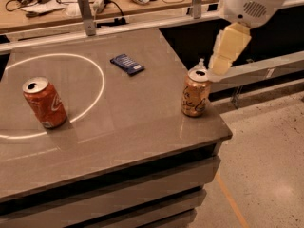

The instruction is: Move rxbar blueberry near coke can

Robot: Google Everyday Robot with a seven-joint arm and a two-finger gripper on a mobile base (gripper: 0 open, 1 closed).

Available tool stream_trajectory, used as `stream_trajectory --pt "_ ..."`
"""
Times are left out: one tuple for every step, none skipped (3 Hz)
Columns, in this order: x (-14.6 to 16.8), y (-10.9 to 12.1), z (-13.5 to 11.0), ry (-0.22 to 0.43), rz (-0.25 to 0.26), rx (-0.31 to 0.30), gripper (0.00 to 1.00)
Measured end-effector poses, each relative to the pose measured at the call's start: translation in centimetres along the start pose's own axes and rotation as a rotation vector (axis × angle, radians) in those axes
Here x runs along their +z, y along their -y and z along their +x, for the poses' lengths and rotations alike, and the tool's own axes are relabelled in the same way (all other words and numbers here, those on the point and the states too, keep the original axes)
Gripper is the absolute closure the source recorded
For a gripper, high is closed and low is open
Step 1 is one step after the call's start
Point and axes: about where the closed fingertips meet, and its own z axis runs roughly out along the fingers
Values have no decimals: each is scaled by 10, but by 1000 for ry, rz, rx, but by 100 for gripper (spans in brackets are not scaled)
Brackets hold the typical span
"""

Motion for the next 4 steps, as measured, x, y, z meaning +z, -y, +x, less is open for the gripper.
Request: stream_trajectory --pt "32 50 -45 50 13 74 0" --pt "56 79 -65 93 15 126 0" --pt "88 98 -85 192 -22 114 0" --pt "113 94 -96 306 -67 65 0"
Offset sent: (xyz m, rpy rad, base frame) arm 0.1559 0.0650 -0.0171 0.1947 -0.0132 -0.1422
